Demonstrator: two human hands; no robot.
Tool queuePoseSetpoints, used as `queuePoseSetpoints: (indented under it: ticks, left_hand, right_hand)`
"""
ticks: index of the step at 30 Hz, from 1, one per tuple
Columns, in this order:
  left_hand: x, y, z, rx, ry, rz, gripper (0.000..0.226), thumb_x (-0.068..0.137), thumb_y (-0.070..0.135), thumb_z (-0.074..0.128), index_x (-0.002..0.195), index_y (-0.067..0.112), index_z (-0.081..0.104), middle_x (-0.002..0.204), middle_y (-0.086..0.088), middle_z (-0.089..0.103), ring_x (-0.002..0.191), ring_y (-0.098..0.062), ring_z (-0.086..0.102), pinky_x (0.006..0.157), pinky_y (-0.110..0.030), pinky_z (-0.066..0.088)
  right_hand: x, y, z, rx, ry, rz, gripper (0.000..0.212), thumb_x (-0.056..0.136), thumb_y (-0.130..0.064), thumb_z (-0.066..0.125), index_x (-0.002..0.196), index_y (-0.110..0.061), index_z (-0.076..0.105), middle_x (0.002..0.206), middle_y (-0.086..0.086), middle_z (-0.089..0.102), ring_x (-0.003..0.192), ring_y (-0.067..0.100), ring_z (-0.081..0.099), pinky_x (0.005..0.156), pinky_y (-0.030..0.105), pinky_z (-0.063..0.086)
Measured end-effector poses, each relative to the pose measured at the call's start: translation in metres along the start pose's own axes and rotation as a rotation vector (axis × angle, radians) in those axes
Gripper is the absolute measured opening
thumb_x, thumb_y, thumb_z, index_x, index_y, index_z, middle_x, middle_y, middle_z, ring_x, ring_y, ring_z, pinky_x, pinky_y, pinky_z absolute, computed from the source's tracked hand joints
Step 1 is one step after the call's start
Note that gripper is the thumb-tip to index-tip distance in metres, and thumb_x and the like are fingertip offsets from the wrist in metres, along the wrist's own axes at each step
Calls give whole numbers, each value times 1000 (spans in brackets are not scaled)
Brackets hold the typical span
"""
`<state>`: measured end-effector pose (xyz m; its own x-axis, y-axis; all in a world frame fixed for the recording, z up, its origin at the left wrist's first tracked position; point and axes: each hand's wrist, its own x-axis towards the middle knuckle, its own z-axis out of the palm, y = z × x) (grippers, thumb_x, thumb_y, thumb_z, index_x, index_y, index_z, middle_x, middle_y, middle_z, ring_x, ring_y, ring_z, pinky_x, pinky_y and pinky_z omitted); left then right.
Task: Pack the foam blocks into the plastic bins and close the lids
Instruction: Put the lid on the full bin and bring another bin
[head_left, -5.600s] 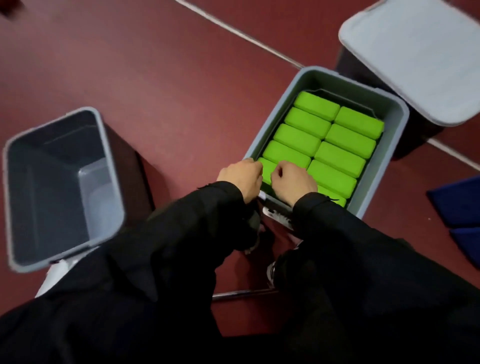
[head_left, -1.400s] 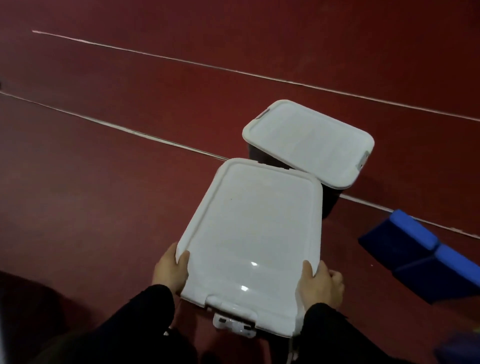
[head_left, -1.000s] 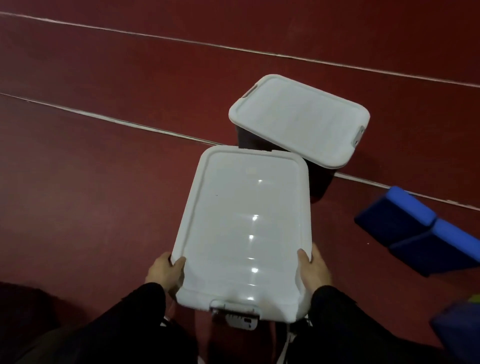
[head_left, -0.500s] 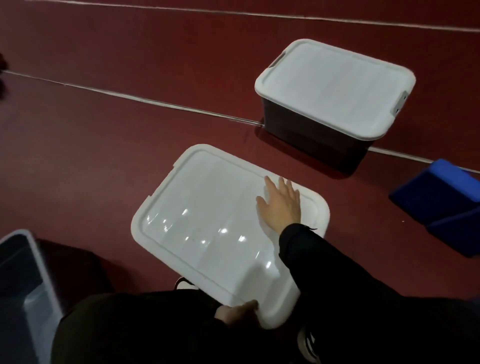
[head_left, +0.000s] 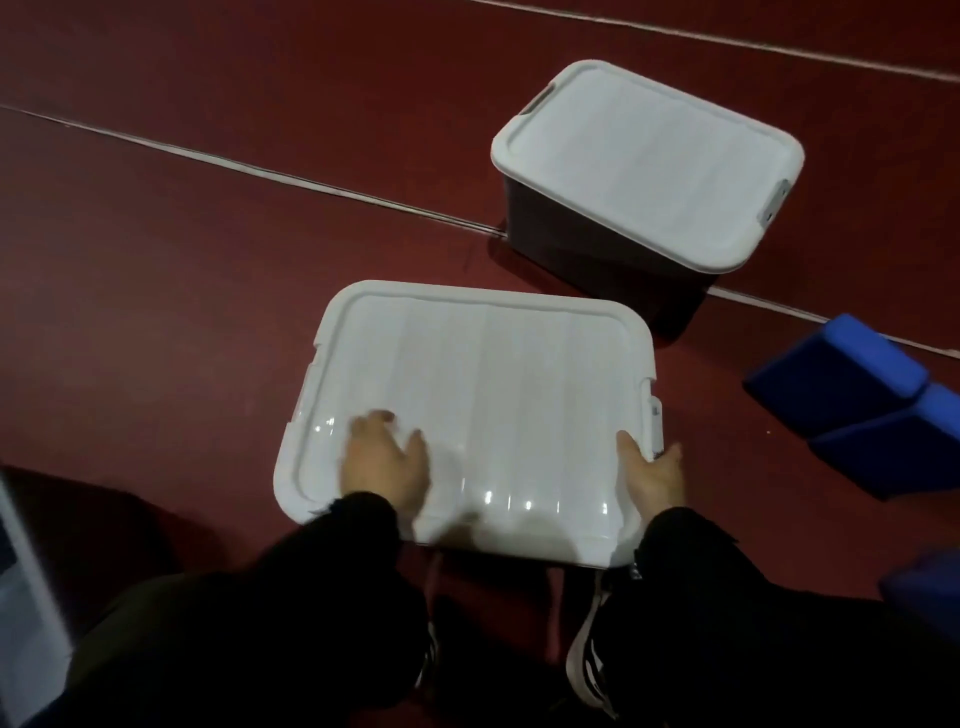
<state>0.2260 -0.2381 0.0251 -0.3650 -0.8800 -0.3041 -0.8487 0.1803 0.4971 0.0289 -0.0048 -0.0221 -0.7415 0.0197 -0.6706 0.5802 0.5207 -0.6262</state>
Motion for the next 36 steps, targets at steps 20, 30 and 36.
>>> queuePoseSetpoints:
  ticks: [20, 30, 36]
  left_hand:
    - [95, -85, -38, -200, 37, -166, 42, 95, 22, 60, 136, 15, 58, 125, -15, 60, 109, -39, 63, 99, -47, 49]
    - [78, -82, -26, 291, -57, -166, 80, 92, 12, 45, 160, 21, 4, 165, -16, 21, 144, -43, 33, 112, -59, 31]
    - [-16, -104, 41, -760, -140, -925, 128, 57, 85, 75, 151, 7, 37, 143, -26, 52, 124, -46, 57, 107, -59, 44]
  right_hand:
    - [-9, 0, 6, -677, 394, -526, 33, 99, -19, 56, 125, -4, 69, 132, 15, 60, 104, 40, 61, 81, 41, 48]
    - [-22, -13, -12, -17, 46, -133, 49, 100, -18, 58, 149, -18, 51, 149, 5, 54, 128, 30, 56, 109, 33, 41]
    - [-37, 8, -12, 370, -178, 405, 96, 61, -60, 91, 135, -10, 54, 132, 14, 60, 109, 40, 62, 85, 59, 54]
